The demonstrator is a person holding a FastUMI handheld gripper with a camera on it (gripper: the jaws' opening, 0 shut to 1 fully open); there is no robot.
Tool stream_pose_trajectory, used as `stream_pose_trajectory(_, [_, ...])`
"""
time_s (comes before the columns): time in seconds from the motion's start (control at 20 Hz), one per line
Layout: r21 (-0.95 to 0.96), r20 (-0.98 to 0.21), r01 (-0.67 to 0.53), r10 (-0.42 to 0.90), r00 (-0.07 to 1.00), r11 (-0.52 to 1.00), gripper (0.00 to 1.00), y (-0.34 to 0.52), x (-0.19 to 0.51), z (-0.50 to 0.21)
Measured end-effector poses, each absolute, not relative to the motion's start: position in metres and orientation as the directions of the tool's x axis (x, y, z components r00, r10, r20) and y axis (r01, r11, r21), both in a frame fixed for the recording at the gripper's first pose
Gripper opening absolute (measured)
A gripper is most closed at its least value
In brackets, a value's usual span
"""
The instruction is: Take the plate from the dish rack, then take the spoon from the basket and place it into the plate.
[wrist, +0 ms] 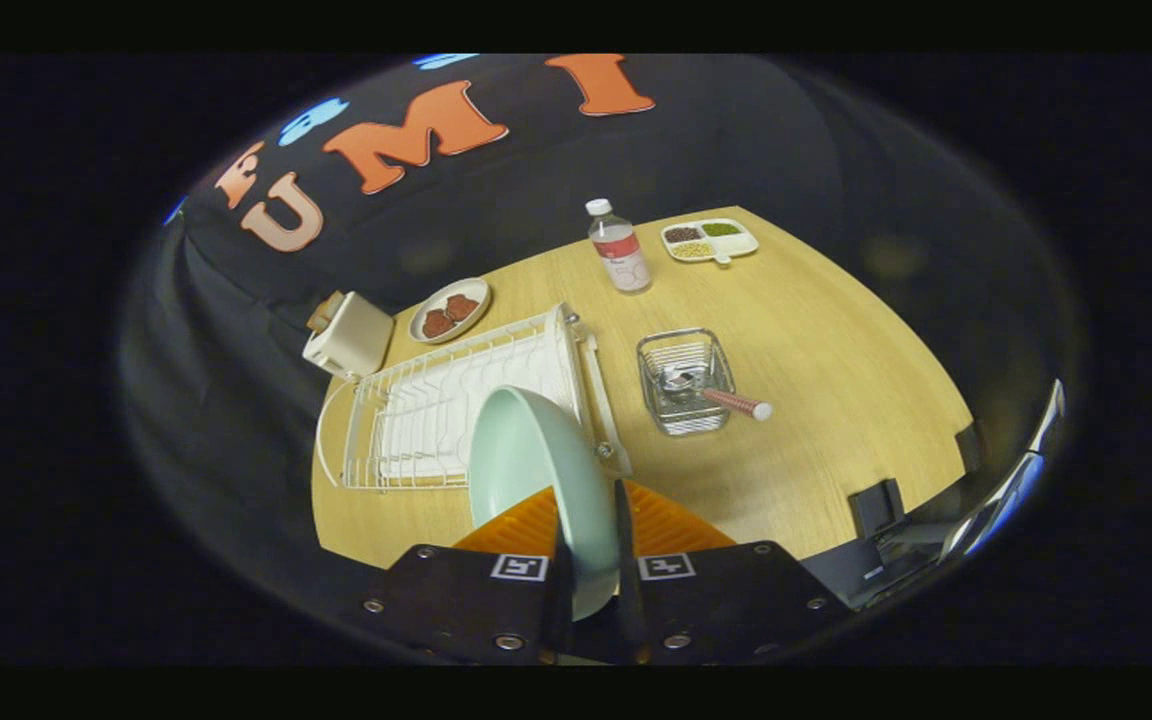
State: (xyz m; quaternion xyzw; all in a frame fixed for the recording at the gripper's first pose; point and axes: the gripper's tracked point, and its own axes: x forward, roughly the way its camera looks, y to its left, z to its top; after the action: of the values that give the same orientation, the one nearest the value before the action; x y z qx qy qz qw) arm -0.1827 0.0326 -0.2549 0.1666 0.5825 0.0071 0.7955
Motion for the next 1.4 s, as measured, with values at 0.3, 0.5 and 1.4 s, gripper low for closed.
stream_pose_trajectory(0.3, [0.372,-0.903,0.161,0.316,0.289,0.914,0.18,0.050,-0.216,-0.279])
stream_pose_trajectory(0.5, [0.433,-0.887,0.180,0.383,0.257,0.883,0.18,0.060,-0.236,-0.305])
stream_pose_trajectory(1.4, [0.533,-0.846,0.258,0.501,0.185,0.805,0.23,0.082,-0.262,-0.371])
